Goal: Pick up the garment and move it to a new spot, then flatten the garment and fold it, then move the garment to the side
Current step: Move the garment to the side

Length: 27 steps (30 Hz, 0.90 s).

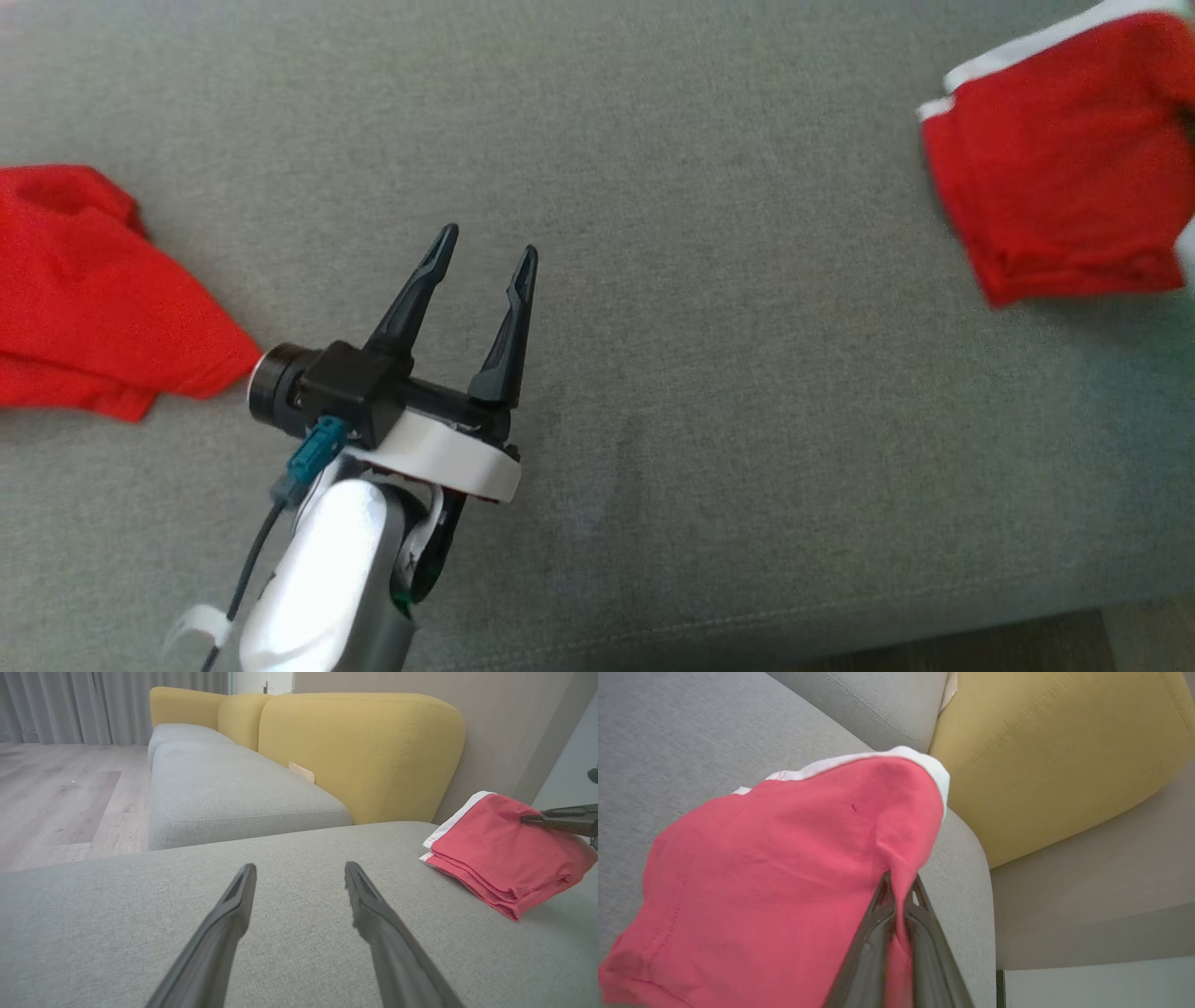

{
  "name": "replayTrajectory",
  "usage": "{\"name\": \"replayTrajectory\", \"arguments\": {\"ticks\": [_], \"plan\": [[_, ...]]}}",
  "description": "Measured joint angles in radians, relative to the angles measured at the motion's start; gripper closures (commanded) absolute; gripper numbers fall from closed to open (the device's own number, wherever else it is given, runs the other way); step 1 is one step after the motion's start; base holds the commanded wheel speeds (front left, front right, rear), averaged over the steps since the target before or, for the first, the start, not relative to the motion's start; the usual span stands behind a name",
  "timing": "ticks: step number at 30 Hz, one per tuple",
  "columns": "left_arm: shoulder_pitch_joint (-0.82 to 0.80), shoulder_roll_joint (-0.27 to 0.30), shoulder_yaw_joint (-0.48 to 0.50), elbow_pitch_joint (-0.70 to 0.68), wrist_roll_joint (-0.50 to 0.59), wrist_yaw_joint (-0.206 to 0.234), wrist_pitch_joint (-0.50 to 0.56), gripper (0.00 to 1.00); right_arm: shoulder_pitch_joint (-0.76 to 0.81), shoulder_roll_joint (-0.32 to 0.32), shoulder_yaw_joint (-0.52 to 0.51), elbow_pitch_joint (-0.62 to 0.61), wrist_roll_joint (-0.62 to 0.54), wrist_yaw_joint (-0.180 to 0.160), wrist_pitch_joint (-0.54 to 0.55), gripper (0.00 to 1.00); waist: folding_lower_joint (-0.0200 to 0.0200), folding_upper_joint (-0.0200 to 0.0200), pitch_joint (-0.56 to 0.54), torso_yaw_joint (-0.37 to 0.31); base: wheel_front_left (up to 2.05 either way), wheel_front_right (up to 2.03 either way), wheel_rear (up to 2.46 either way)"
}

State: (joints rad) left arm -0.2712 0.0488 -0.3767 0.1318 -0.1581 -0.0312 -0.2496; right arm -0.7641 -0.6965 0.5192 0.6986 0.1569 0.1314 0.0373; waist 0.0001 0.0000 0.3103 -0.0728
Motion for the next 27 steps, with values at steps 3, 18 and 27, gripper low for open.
{"name": "replayTrajectory", "arguments": {"ticks": [3, 18, 27], "plan": [[-0.004, 0.000, 0.002, -0.002, 0.000, -0.008, 0.000, 0.00, -0.022, -0.001, -0.032, 0.035, 0.000, 0.000, -0.014, 1.00, 0.0000, 0.0000, 0.020, -0.009, 0.00, 0.00, 0.00], [-0.004, 0.000, 0.025, 0.004, 0.015, -0.022, 0.000, 0.00, -0.030, 0.063, -0.155, 0.103, -0.016, 0.000, -0.041, 0.00, 0.0000, 0.0000, 0.027, -0.002, 0.00, 0.00, 0.00], [0.019, 0.000, 0.025, 0.009, -0.014, -0.003, 0.000, 0.00, -0.019, 0.166, -0.234, 0.007, -0.041, 0.000, -0.048, 0.00, 0.0000, 0.0000, -0.069, 0.019, 0.00, 0.00, 0.00]]}}
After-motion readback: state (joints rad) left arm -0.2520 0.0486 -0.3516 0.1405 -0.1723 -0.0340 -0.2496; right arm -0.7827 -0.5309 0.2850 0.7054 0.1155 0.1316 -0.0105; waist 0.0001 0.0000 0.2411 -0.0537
